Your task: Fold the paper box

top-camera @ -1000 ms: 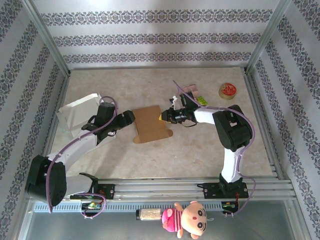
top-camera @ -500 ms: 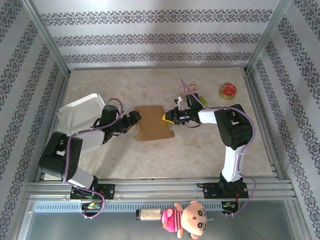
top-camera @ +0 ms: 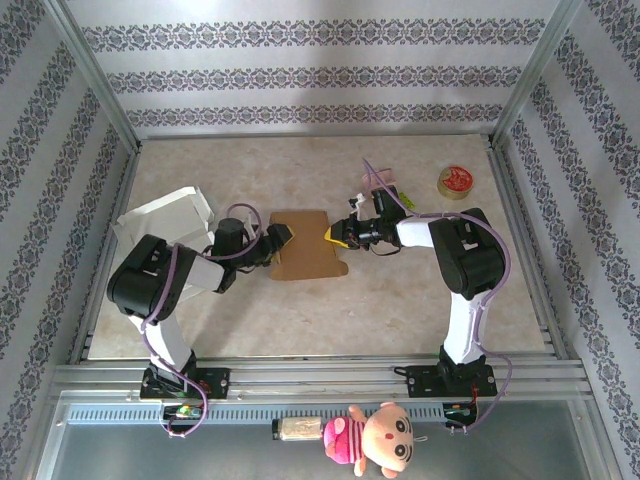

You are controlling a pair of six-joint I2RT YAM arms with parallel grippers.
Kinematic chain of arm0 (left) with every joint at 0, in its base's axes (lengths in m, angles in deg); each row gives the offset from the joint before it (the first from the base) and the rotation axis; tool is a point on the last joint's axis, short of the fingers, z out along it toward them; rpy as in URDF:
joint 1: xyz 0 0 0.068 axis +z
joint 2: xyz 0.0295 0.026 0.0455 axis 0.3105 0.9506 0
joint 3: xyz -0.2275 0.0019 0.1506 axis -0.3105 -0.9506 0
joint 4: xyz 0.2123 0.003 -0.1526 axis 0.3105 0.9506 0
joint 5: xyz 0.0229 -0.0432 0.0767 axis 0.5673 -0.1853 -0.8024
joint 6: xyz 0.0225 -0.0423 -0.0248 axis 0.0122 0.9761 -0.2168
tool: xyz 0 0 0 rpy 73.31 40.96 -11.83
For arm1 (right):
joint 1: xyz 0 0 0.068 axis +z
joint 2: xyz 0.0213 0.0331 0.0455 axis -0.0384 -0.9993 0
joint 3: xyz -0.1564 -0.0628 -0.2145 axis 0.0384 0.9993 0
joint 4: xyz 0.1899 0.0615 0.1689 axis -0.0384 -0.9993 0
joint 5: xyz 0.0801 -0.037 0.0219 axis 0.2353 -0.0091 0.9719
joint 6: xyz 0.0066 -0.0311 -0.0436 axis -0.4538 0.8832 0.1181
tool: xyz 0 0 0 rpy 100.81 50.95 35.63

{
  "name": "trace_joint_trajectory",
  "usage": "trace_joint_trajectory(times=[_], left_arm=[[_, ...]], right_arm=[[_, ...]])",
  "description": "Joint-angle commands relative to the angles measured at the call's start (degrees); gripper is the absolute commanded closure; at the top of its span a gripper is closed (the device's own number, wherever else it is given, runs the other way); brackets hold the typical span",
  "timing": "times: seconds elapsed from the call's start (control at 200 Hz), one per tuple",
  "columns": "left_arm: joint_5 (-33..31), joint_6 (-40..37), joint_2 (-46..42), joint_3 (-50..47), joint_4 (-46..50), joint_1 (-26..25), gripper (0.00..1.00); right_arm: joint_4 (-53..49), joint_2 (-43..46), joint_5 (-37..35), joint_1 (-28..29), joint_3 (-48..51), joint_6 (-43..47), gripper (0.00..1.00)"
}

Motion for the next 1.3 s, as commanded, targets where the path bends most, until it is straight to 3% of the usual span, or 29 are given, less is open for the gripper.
trace_joint_trajectory(times=[0.0,0.145,0.29,0.465,0.63,0.715,0.805,0.919,0.994,1.114,1.294], left_arm=[[0.5,3.41,0.71,-0.22,-7.9,-2.51,0.32],[-0.81,5.21,0.04,-0.07,-9.25,-3.28,0.48],[-1.64,6.97,-1.67,-0.17,-9.34,-3.26,0.57],[-3.71,5.79,-7.93,-0.3,-1.92,-3.26,0.63],[-7.3,0.7,-18.71,2.1,14.92,-3.33,0.63],[-11.27,-2.18,-25.13,5.1,27.38,-3.26,0.63],[-15.27,-4.25,-30.41,8.27,39.8,-3.12,0.63],[-15.83,-4.22,-34.37,10.03,44.47,-2.51,0.63],[-15.4,-4.02,-35.58,11.22,46.01,-2.36,0.63],[-15.1,-3.02,-36.35,12.25,46.77,-2.35,0.63],[-14.76,1.11,-36.26,11.59,44.12,-2.35,0.63]], right_arm=[[-3.81,-1.53,-3.33,-0.42,0.57,-0.61,0.77],[-4.23,-1.14,-3.59,-0.42,0.59,-0.42,0.77],[-4.67,0.45,-3.73,-0.38,0.53,-1.21,0.73],[-7.22,8.76,-5.28,-0.66,1.16,-3.51,0.45],[-13.11,22.86,-14.69,0.97,0.26,2.91,0.32],[-13.05,30.26,-22.42,5.39,0.84,13.33,0.25],[-8.85,38.2,-35.27,14.66,4.79,33.44,0.13],[2.18,43.2,-42.67,25.82,12.96,62.84,0.02],[7.45,42.76,-46.74,30.0,16.12,77.24,0.02],[13.12,38.24,-52.55,31.83,16.52,88.44,0.02],[38.3,24.68,-63.06,32.01,17.15,99.83,0.02]])
